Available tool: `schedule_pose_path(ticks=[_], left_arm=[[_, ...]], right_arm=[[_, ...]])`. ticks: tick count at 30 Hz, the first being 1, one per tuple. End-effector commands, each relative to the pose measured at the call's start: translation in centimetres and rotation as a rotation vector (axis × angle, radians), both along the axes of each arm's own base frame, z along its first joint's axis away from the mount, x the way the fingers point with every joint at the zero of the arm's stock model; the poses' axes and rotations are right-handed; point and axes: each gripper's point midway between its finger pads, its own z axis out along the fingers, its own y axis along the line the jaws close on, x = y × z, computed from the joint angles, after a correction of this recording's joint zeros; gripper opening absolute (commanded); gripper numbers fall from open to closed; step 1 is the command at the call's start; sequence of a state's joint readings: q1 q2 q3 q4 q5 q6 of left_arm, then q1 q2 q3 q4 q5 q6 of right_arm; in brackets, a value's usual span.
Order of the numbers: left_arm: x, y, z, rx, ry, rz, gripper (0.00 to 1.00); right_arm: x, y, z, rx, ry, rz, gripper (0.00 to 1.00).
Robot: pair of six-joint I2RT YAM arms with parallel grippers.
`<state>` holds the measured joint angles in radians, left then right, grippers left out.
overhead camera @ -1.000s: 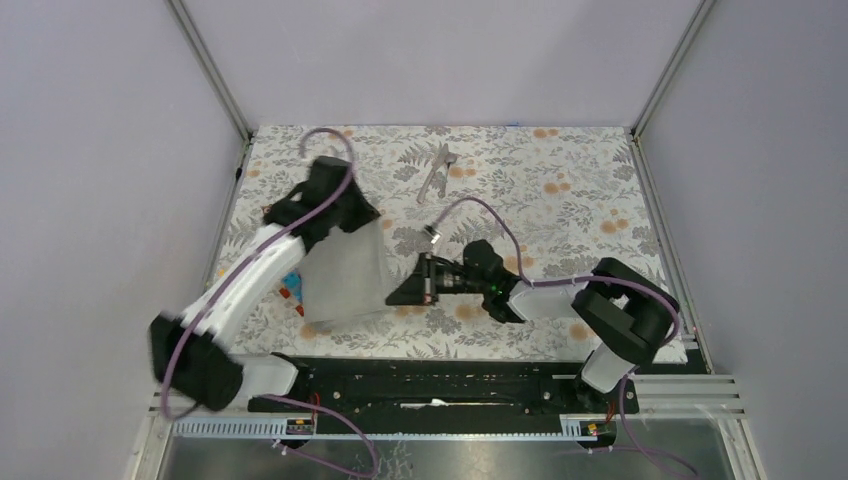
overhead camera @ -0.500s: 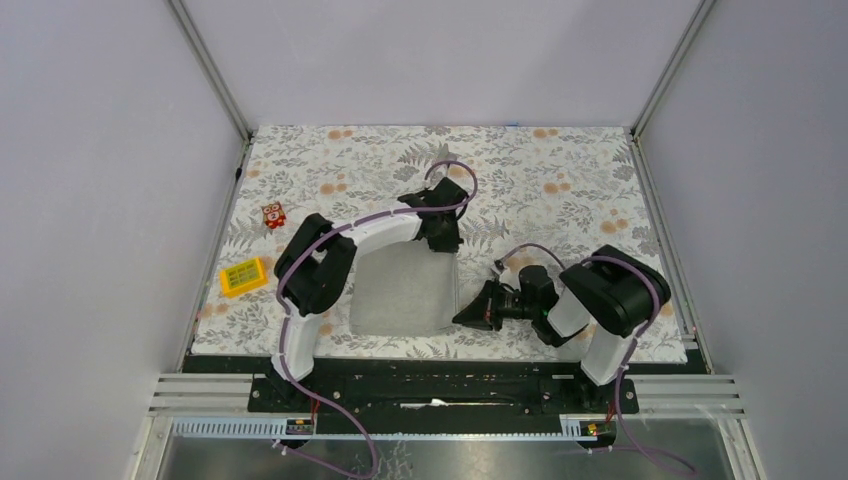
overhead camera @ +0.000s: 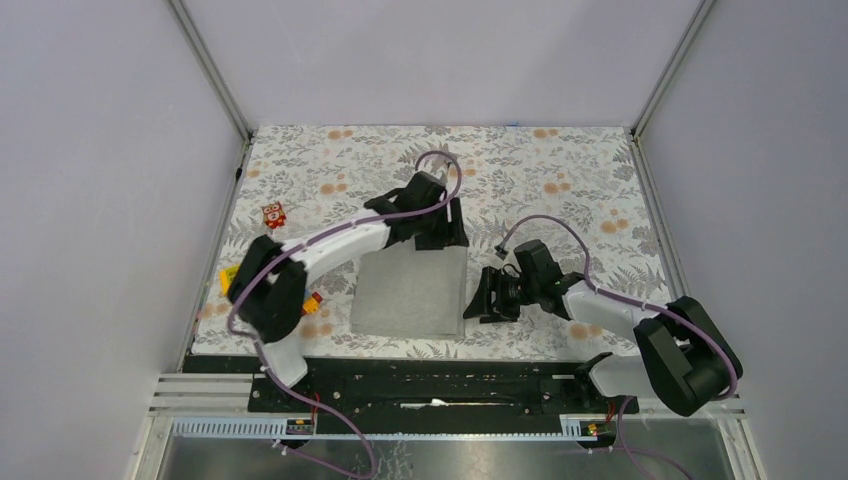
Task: Fold the napkin into a case and place the utensils inside
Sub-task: Turn over the upper triangle folded napkin at the center of the board, then smooth out the lower triangle-folded napkin at the center of the board.
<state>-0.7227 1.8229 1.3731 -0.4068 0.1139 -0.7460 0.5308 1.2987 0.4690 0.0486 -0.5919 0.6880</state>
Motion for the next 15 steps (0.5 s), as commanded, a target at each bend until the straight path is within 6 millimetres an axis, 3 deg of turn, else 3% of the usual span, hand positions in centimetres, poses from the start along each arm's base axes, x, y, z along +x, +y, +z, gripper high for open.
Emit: schedule_pose_path(ticks=[1,5,9,11,15], left_arm=[[-7.2,1.0,1.3,-0.042,0.065,-0.113,0.65],[-13.0,0.4,-0.6,0.042,0.113,-0.151,0.52],[-16.3,-0.5,-3.1,0.170,0.120,-0.180,0.40],[-16.9,-0.5,-4.1,0.235,0.113,-0.178,0.35],[-17.2,-0.3,-5.1,0.347,0.071,-0.163,0.34]], right_arm=[[-2.3,-1.7,-2.1,-0.091,0.085,0.060,0.60],[-1.3,-0.8,-1.9,-0.047,0.083,0.046,0.47],[-0.9,0.1,-2.1,0.005,0.092,0.050,0.32],[-0.9,0.1,-2.3,0.011,0.099,0.051,0.31],[-1.1,0.0,-2.7,0.016,0.109,0.056,0.33]])
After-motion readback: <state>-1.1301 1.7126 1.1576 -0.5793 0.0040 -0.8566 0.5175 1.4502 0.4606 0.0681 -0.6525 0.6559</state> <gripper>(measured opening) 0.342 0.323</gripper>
